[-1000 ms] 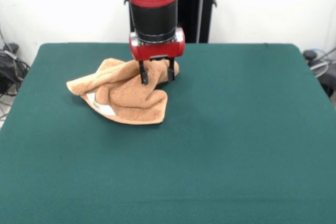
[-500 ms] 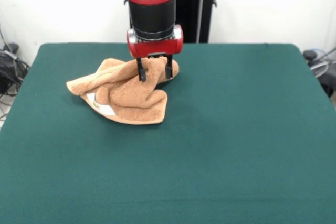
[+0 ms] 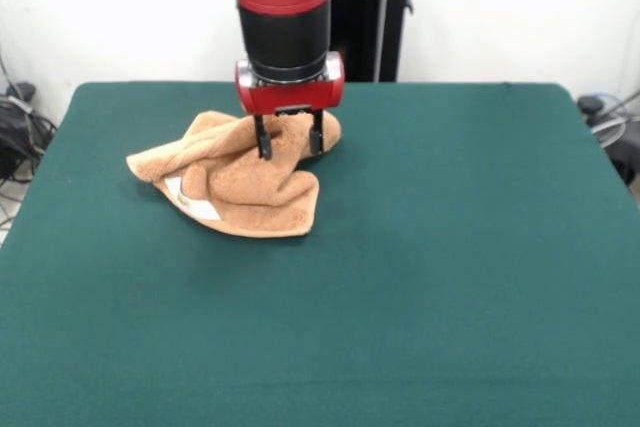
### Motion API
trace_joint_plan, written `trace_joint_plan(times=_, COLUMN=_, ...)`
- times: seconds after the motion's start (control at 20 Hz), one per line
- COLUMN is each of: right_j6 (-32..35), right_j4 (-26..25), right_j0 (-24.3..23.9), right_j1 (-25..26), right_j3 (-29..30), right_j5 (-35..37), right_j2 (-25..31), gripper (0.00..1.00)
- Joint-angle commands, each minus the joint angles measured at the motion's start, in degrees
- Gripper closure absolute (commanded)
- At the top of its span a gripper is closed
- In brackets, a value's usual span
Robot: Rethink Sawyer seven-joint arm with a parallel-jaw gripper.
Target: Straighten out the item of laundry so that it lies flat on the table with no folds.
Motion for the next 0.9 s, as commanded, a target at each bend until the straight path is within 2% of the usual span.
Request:
trace_joint_plan(times=0.05, right_j6=1.4, right_j4=1.6, right_j0=1.8, right_j1=1.5, right_j3=-4.1, right_j5=5.2, right_j2=1.4, gripper=0.00)
trace_joint_plan(times=0.9, right_j6=2.9, right_j4=3.4, right_j0=3.9, right_j1=1.5, right_j3=-5.8, right_j5=5.7, right_j2=1.8, gripper=0.00)
